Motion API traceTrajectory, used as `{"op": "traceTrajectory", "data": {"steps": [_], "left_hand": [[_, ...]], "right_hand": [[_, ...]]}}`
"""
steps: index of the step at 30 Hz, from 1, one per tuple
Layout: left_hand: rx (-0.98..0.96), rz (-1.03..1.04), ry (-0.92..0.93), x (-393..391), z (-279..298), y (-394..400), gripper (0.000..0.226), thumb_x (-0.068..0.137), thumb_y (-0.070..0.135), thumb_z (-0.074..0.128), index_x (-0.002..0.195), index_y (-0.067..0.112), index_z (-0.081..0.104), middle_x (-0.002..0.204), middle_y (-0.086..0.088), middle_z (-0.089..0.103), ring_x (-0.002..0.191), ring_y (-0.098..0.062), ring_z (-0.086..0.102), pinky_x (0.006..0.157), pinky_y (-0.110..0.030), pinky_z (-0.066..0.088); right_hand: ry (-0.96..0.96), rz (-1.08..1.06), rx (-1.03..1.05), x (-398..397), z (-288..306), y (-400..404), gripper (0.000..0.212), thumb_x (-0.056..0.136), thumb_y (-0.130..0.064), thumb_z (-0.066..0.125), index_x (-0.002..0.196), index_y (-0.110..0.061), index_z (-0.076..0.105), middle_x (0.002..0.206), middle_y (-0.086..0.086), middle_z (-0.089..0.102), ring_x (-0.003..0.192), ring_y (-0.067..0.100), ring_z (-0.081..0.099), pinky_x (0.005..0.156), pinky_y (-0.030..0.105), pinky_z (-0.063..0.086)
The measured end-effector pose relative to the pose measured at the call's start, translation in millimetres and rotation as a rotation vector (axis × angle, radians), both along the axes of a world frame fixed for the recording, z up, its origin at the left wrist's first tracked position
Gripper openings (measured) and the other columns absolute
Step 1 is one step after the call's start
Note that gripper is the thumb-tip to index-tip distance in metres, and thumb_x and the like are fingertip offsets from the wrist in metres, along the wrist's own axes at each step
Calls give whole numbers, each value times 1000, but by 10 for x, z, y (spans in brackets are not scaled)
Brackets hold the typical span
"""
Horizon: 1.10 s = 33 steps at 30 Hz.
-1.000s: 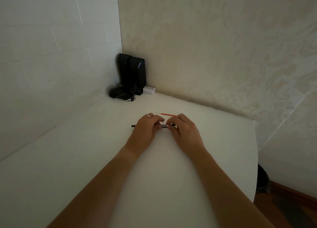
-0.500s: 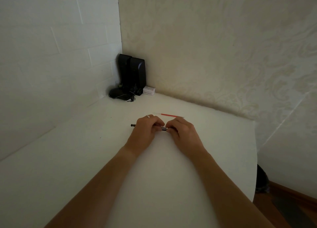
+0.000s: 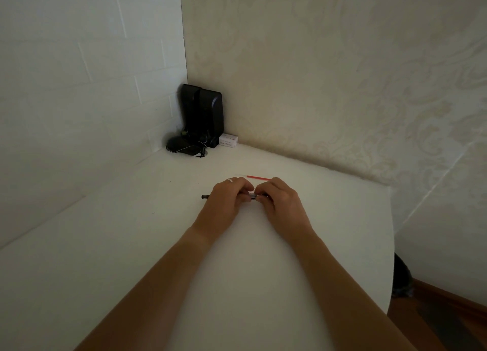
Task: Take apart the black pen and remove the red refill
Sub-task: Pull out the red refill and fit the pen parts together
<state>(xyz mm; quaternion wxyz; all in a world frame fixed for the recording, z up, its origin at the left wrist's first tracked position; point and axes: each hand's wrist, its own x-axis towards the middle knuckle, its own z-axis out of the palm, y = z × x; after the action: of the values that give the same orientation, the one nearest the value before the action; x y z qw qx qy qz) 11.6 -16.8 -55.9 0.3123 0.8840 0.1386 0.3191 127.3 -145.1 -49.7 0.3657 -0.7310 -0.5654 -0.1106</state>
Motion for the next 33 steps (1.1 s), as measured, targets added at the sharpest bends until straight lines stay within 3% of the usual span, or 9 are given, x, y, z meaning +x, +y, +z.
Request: {"op": "traceTrajectory", "data": {"steps": [6,13,18,23,28,33], "left_hand": [[169,168,25,11,-51,42,22,87,4,62,100,21,68,92,3,67,92,-11,53,78,-21,41],[131,320,32,17,-104,116,23,87,-1,60,89,19,72,90,0,65,93,-20,55,81,-37,43],[84,308,43,20,-133,141,25,88,-5,56,91,15,72,90,-3,65,93,-20,54,83,-36,45],[79,303,52,23,-130,136,26,89,-5,54,92,15,71,90,-5,64,94,-21,53,83,-36,45],[85,315,76,28,-120,130,25,91,-2,54,93,16,71,92,-4,64,95,-21,53,85,-37,43],[82,318,89,21,-111,115,25,91,-2,53,96,15,71,94,-5,64,97,-22,53,86,-38,45]], "right_hand": [[95,-176,60,75,-26,-20,8,89,-3,69,93,-4,75,92,11,62,78,25,60,71,33,50],[154,-289,36,120,-81,-6,13,93,-5,64,94,-3,78,93,12,64,84,25,62,77,27,47],[151,-308,-17,122,-115,4,15,94,-5,62,94,-4,77,93,12,64,84,25,61,74,25,43],[98,-319,-58,107,-135,35,15,96,-7,57,93,-3,72,95,13,61,84,29,60,75,34,48],[68,-314,-69,64,-113,17,16,95,-5,55,106,-5,67,100,13,61,81,28,58,71,30,45],[62,-325,-73,56,-98,15,12,97,-7,52,95,-4,63,94,12,57,79,29,56,69,33,45]]}}
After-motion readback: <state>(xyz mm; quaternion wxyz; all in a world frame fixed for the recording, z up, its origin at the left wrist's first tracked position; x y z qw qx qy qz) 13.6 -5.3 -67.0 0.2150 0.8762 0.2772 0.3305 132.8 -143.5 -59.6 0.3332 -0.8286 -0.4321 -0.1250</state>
